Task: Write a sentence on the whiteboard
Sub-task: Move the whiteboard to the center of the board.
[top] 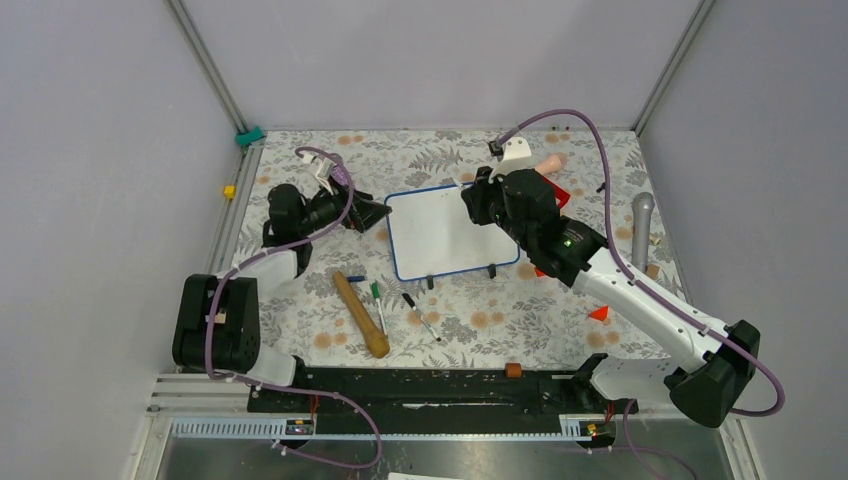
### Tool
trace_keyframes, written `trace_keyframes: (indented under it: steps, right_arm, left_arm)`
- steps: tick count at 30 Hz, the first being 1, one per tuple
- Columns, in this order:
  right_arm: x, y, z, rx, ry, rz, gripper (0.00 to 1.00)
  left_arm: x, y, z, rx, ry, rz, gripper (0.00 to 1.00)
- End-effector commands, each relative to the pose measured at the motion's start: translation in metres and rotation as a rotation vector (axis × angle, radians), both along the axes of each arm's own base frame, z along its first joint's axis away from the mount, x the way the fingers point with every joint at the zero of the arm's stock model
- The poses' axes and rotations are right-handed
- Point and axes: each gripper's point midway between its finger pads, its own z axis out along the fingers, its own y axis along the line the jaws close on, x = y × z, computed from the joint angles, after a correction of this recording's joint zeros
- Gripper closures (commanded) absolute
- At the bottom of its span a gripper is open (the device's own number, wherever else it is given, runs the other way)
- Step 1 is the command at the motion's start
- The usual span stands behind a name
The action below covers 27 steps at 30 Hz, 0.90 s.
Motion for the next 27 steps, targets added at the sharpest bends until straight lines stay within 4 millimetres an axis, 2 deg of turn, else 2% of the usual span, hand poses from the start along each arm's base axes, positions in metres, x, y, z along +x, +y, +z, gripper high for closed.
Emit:
trace_keyframes:
  steps: [1, 5, 9, 12, 13, 17, 20, 23, 25, 27]
  right_arm:
    - [0.007, -0.004, 0.015, 0.022, -0.046, -0.031, 1.0]
    - [0.008, -0.004, 0.013, 0.009, -0.046, -0.034, 1.0]
    - [0.008, -0.01, 0.013, -0.002, -0.054, -0.053, 1.0]
    - [0.005, -0.014, 0.012, -0.002, -0.057, -0.058, 1.0]
    - [0.004, -0.015, 0.011, 0.0, -0.059, -0.058, 1.0]
    - [-0.001, -0.014, 0.006, 0.009, -0.052, -0.04, 1.0]
    - [-0.002, -0.014, 0.006, 0.018, -0.057, -0.036, 1.0]
    - [-0.002, -0.01, 0.009, 0.041, -0.06, -0.023, 1.0]
    - [-0.003, -0.005, 0.008, 0.057, -0.055, -0.005, 1.0]
    - [-0.004, -0.001, 0.003, 0.065, -0.049, 0.012, 1.0]
  left_arm:
    - [-0.013, 0.003, 0.012, 0.038, -0.118, -0.001, 0.01]
    - [-0.018, 0.009, 0.014, 0.085, -0.116, 0.037, 0.01]
    - [-0.027, 0.002, 0.026, 0.07, -0.125, -0.031, 0.01]
    - [-0.021, 0.003, 0.024, 0.056, -0.06, -0.015, 0.05]
    - [-0.023, 0.0, 0.023, 0.049, -0.051, -0.038, 0.02]
    - [-0.027, -0.003, 0.038, -0.033, -0.086, -0.041, 0.01]
    - [-0.021, 0.0, 0.051, 0.011, -0.128, -0.028, 0.01]
    - [-0.011, 0.008, 0.034, 0.097, -0.134, 0.046, 0.01]
    - [-0.005, 0.012, 0.024, 0.076, -0.123, 0.101, 0.01]
    - [-0.004, 0.008, 0.018, 0.03, -0.115, 0.069, 0.03]
